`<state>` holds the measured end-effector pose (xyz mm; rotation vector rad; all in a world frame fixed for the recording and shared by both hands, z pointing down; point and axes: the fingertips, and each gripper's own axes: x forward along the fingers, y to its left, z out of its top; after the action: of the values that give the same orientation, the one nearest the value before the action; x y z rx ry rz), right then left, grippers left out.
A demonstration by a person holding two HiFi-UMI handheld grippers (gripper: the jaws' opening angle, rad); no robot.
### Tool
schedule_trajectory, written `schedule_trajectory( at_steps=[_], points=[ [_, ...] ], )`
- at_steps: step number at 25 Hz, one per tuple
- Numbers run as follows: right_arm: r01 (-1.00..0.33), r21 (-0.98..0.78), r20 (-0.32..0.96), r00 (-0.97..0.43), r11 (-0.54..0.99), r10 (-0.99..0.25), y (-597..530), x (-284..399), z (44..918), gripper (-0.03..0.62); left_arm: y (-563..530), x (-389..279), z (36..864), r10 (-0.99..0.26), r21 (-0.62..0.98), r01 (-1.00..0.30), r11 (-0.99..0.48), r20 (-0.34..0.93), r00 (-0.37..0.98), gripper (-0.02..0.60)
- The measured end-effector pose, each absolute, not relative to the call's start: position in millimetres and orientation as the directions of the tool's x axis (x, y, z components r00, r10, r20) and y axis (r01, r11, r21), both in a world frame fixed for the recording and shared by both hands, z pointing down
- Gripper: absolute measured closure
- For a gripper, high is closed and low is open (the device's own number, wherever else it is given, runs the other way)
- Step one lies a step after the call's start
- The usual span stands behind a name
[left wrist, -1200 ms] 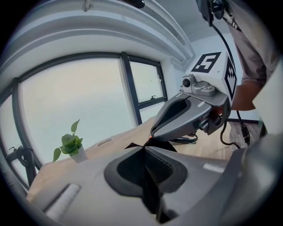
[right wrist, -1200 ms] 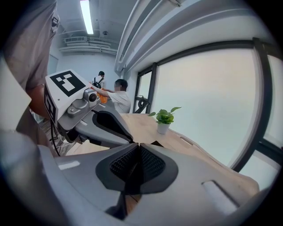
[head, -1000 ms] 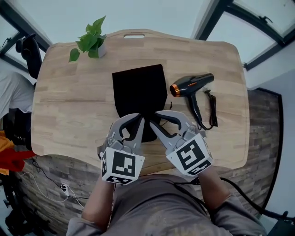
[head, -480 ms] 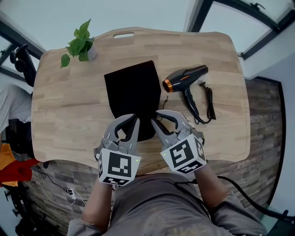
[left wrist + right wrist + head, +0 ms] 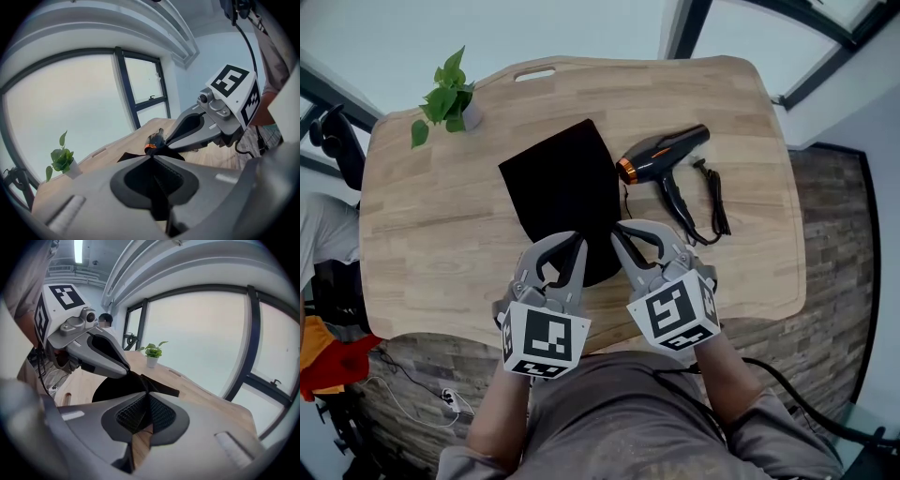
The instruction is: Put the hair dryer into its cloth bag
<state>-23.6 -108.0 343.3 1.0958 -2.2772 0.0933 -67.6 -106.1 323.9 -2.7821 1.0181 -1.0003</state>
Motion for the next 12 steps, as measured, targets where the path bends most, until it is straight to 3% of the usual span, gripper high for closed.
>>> schedule_trajectory(
  at_steps=[12],
  points=[
    [-0.758, 0.155, 0.556, -0.463, 0.633, -0.690, -97.6, -2.2, 347.0, 0.526, -103.8, -50.7, 328.2, -0.570, -0.208, -0.575, -0.791, 0.592, 0.570, 0.565]
  ],
)
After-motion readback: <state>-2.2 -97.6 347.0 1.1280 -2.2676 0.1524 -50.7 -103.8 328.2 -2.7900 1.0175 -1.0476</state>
